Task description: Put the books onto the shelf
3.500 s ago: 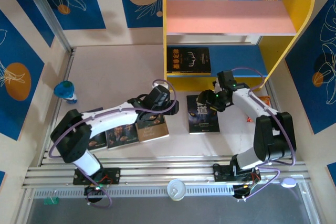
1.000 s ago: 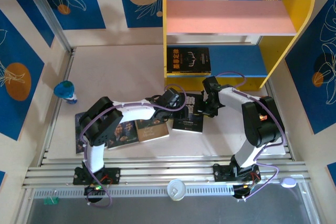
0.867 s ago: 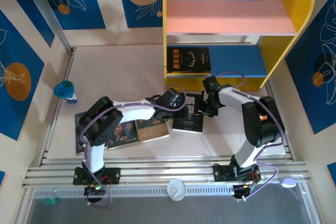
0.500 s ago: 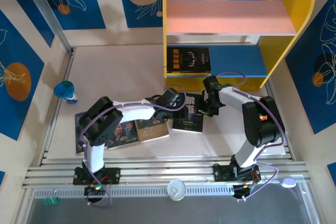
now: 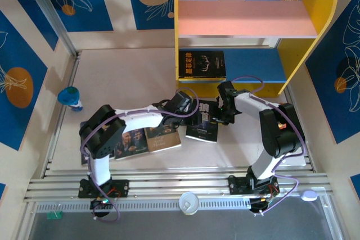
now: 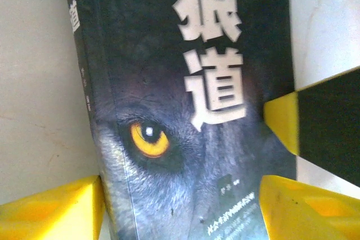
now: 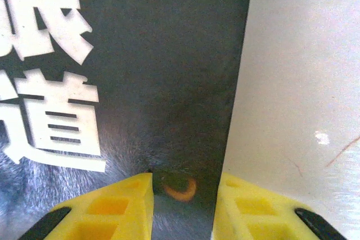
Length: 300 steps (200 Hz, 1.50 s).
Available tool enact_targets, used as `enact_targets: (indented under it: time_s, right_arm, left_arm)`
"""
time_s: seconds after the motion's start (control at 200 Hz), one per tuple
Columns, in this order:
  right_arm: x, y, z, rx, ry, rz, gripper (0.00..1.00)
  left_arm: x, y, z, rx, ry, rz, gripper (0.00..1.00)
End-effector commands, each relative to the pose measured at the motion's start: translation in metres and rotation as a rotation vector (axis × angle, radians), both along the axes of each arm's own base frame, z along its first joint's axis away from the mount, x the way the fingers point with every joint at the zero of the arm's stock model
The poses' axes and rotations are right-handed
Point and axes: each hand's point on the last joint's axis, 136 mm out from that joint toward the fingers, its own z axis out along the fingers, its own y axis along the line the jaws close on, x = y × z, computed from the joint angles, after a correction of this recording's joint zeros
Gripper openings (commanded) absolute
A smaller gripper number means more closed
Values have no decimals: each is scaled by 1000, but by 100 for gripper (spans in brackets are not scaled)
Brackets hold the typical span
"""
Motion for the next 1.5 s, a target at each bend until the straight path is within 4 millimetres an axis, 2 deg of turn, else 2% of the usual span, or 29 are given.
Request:
enact_targets:
  time_s: [0.0, 0.155, 0.365, 0.595, 0.9, 1.316, 1.406, 1.496]
  right_arm:
    - [-8, 19, -5, 79, 46, 49, 30]
    - [-6, 24, -3, 92, 38, 56, 30]
    - [-5, 27, -4, 99, 40, 62, 30]
    - [-5, 30, -4, 100, 39, 68, 30]
    - [-8, 29, -3, 100, 31, 69, 30]
    - [-9, 28, -4, 96, 30, 70, 30]
    - [-9, 27, -4, 94, 30, 66, 31]
    - [-9, 25, -5, 83, 30, 64, 32]
  left_arm:
    - [-4, -39, 58, -222, -84, -105, 71]
    - [-5, -41, 53, -225, -68, -109, 70]
    - [-5, -46, 60, -269, -76, -114, 70]
    - [-9, -49, 76, -303, -100, -127, 69]
    - [-14, -55, 79, -313, -98, -141, 68]
    - [-15, -60, 78, -316, -95, -148, 68]
    - [-12, -56, 74, -290, -99, -134, 67]
    - [-6, -43, 60, -183, -97, -94, 66]
